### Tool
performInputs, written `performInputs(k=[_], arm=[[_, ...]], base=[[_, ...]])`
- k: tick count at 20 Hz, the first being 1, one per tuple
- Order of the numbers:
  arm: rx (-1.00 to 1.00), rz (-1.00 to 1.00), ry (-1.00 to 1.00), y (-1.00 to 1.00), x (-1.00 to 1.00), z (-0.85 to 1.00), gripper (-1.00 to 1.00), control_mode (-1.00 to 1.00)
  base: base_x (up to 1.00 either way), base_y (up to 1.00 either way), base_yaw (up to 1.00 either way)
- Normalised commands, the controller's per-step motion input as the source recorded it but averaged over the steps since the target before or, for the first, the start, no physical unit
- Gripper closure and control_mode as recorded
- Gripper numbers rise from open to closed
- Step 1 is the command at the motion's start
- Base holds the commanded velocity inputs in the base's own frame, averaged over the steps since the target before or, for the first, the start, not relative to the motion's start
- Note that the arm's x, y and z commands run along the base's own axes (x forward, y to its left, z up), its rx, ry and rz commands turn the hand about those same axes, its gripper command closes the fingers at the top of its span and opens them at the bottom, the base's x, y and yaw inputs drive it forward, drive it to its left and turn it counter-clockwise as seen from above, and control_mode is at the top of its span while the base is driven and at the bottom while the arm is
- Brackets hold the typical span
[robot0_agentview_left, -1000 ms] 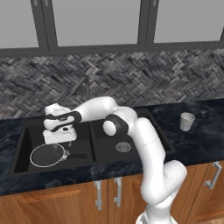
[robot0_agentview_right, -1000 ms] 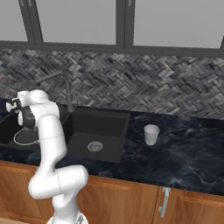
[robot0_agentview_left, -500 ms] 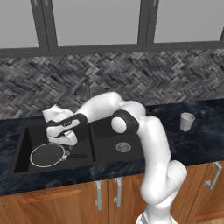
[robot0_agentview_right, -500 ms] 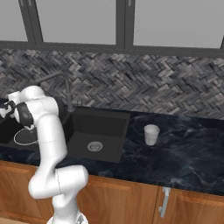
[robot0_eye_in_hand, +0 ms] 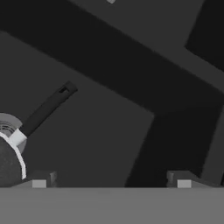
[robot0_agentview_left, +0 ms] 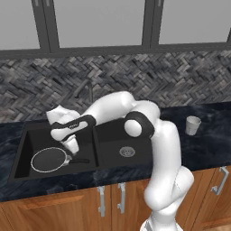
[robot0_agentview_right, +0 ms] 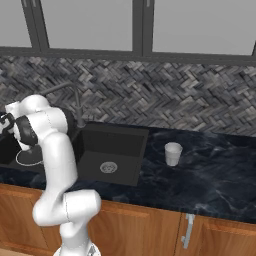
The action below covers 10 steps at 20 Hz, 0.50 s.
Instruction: Place the pan in the left basin and the glass cup in the right basin of the sink.
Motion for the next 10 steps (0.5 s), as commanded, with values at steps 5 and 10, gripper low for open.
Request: performInputs(k=[5,10], arm=[[0.00,-0.44,-0.02,-0.16,-0.26,0.38,-1.00,-1.00],[-0.01,-0.40,-0.05,-0.17,-0.33,0.33,-1.00,-1.00]], base=[[0.00,0.00,0.00],[0.00,0.00,0.00]])
